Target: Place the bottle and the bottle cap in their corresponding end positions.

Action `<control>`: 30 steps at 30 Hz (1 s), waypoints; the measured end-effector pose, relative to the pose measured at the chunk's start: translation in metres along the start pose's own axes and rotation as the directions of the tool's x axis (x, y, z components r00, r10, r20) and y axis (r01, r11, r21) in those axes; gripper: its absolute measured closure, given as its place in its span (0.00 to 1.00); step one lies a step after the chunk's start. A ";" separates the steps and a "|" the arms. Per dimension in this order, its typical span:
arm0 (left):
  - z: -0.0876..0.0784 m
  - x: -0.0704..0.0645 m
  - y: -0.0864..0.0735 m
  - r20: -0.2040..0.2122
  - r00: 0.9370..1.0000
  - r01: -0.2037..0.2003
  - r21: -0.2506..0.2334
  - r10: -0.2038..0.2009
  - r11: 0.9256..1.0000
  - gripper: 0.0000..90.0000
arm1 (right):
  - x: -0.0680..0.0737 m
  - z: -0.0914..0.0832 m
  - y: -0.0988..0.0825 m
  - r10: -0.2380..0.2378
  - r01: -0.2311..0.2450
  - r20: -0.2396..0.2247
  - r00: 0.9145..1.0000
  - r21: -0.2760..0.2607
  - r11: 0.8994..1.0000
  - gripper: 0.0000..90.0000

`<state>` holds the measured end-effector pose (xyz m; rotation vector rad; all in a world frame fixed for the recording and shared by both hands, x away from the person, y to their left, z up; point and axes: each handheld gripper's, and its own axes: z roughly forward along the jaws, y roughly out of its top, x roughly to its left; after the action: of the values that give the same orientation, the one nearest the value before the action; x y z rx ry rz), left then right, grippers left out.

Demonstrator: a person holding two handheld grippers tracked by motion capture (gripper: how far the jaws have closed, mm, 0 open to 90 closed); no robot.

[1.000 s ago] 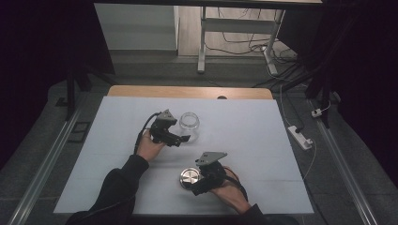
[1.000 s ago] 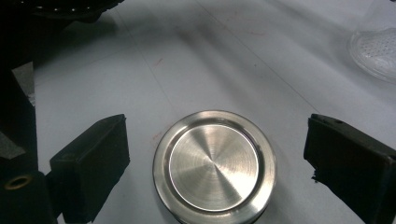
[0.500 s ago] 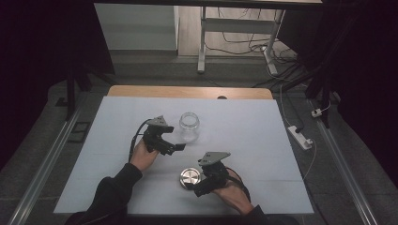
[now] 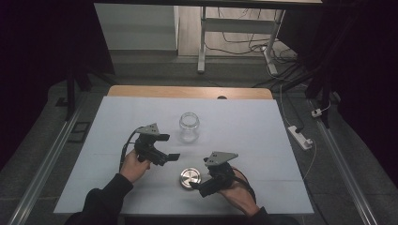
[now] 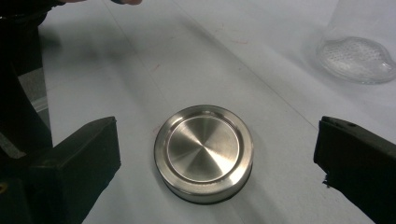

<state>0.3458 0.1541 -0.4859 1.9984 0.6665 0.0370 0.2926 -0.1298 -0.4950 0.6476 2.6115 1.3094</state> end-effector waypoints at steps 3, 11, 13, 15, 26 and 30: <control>-0.006 -0.006 -0.003 0.002 1.000 0.000 -0.009 0.000 1.000 0.00 | -0.001 -0.004 0.000 0.007 -0.007 0.001 1.000 -0.006 1.000 0.00; -0.015 -0.024 -0.012 -0.006 0.999 -0.034 0.012 0.034 0.999 0.00 | 0.000 -0.013 0.001 0.006 -0.006 0.005 1.000 -0.014 1.000 0.00; -0.017 -0.029 -0.015 -0.005 0.999 -0.038 0.016 0.038 0.999 0.00 | 0.001 -0.015 0.001 0.006 -0.006 0.006 1.000 -0.014 1.000 0.00; -0.018 -0.033 -0.017 -0.006 0.999 -0.045 0.020 0.045 0.999 0.00 | 0.002 -0.017 0.000 0.002 -0.002 0.008 1.000 -0.010 1.000 0.00; -0.035 -0.048 -0.033 -0.020 1.000 -0.023 0.009 0.023 1.000 0.00 | 0.002 -0.031 -0.005 0.007 -0.006 0.034 0.999 -0.010 1.000 0.00; -0.042 -0.051 -0.041 -0.032 0.999 -0.002 0.007 0.003 1.000 0.00 | 0.000 -0.038 -0.009 0.013 -0.012 0.049 0.999 -0.011 1.000 0.00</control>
<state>0.2723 0.1791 -0.4856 2.0091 0.6852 0.0681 0.2776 -0.1619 -0.4786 0.6863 2.5641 1.2931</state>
